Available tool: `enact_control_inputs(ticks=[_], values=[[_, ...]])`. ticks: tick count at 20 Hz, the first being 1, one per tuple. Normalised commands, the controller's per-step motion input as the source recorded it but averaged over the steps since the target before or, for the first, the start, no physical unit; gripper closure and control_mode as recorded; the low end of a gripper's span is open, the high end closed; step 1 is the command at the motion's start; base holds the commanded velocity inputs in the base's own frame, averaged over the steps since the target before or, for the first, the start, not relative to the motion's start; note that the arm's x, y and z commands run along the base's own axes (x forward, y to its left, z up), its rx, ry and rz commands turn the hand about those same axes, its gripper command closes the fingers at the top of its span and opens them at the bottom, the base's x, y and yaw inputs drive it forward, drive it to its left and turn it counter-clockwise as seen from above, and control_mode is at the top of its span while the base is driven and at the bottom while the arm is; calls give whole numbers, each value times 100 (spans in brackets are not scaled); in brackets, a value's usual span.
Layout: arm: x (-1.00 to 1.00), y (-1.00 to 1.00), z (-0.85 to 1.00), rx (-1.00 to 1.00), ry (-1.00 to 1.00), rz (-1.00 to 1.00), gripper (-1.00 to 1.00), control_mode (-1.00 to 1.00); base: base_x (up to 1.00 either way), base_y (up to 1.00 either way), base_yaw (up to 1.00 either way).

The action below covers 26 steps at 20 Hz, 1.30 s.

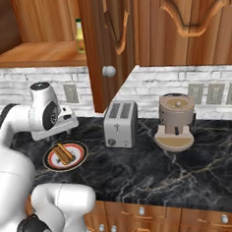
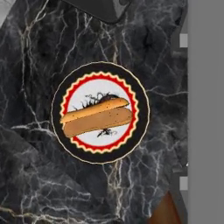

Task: Move the hot dog bun to the plate on the dining table and place the condiment next to that plate. Then navigate to the fridge and take the sausage and place it on the plate as well.

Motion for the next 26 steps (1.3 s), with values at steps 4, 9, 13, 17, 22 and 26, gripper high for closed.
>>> enact_control_inputs(ticks=[4,9,13,17,22,26], values=[[28,27,-53,0,3,19,-100,-100,0,0,0],[50,6,-38,0,2,7,-100,-100,0,0,0],[23,19,-55,0,11,3,-100,-100,0,0,0],[12,25,-50,0,12,2,-100,-100,0,0,0],[38,8,-28,0,4,1,-100,-100,0,0,0],[32,5,-35,0,3,2,-100,-100,0,0,0]])
